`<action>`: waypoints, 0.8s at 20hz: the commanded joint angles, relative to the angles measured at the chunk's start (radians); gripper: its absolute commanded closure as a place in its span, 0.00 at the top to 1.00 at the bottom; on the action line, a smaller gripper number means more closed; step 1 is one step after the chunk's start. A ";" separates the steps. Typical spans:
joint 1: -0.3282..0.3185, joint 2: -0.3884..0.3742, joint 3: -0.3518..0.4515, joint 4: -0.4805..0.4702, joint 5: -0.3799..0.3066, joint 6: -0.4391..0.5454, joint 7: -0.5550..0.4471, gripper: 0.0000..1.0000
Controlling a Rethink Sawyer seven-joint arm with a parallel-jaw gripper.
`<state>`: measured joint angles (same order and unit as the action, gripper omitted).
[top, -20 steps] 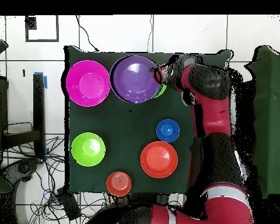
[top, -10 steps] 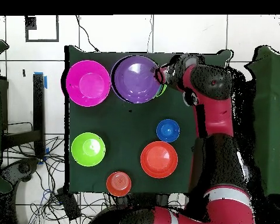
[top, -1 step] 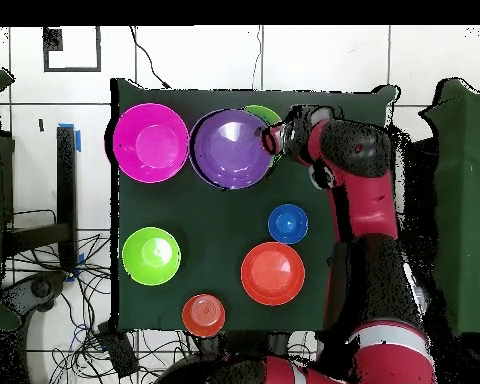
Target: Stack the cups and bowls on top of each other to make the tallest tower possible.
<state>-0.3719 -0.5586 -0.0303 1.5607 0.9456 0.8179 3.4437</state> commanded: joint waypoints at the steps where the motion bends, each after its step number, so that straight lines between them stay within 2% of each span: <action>1: -0.020 -0.004 0.082 0.084 -0.065 0.070 -0.095 0.00; 11: -0.039 -0.018 0.088 0.092 -0.092 0.076 -0.097 0.00; 16: -0.075 -0.033 0.081 0.143 -0.122 0.071 -0.168 0.00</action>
<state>-0.4160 -0.5775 -0.0302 1.6035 0.8916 0.8180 3.4437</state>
